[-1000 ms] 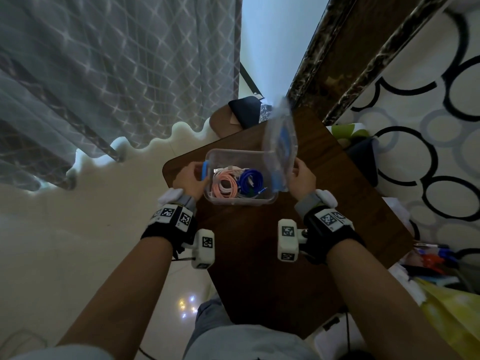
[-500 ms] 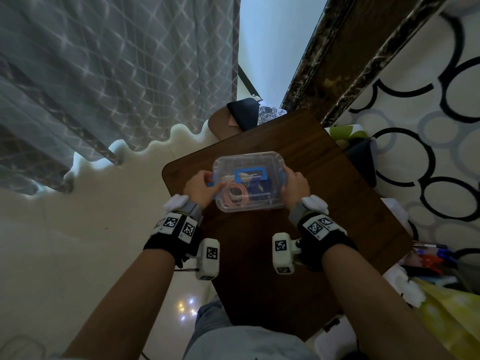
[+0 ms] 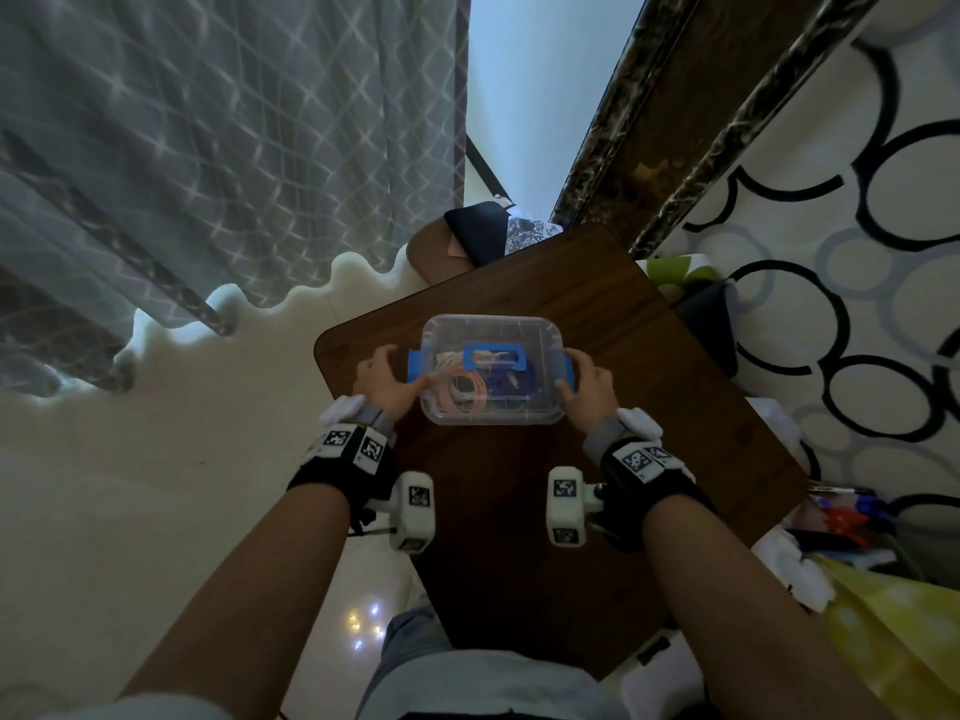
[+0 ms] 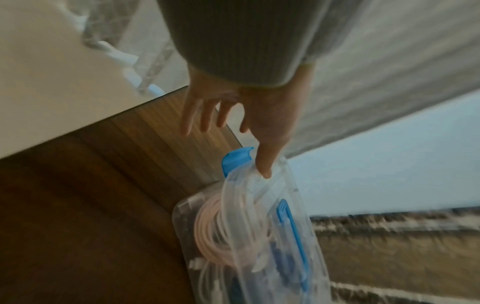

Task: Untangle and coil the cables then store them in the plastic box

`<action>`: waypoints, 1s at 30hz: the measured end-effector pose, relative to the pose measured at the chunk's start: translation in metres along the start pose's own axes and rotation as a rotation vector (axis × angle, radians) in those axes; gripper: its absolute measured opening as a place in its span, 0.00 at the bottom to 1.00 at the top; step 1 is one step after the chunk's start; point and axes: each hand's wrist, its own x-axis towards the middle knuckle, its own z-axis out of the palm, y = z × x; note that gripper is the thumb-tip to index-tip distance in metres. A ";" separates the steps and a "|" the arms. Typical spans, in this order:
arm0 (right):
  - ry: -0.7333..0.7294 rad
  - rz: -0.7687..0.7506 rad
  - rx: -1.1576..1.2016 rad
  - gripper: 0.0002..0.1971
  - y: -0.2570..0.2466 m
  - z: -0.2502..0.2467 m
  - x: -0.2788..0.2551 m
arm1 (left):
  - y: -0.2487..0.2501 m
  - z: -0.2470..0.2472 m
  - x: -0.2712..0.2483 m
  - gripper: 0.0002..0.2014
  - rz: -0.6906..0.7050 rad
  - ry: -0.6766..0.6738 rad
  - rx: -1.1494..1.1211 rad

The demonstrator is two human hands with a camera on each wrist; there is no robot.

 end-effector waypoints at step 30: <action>-0.007 -0.126 0.066 0.29 -0.016 0.001 0.007 | -0.011 0.017 -0.018 0.20 0.068 0.101 -0.145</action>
